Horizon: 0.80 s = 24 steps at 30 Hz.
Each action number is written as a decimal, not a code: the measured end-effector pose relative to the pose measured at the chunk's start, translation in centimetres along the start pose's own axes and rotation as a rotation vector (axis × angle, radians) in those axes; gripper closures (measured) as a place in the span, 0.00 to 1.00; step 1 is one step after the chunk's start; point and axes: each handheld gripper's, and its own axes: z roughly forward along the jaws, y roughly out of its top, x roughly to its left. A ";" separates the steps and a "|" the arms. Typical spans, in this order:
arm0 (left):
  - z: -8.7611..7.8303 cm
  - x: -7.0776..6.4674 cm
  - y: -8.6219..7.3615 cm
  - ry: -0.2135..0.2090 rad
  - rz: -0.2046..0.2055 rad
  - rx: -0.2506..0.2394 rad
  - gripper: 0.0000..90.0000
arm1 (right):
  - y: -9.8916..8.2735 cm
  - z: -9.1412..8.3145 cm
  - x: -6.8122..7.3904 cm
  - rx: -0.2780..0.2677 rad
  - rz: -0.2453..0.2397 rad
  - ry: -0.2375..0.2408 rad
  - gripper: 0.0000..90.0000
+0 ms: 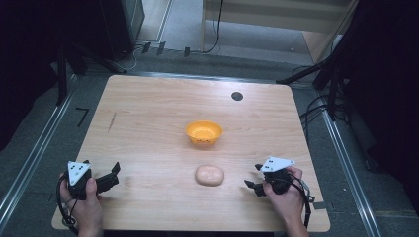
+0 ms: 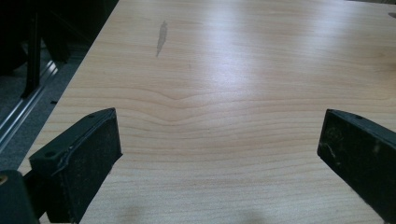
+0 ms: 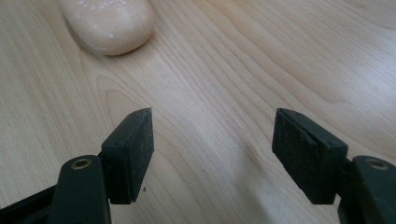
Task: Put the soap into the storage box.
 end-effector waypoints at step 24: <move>0.1 -0.1 0.0 -0.002 0.010 0.006 0.00 | 4.3 3.4 1.4 0.053 -0.178 0.154 0.37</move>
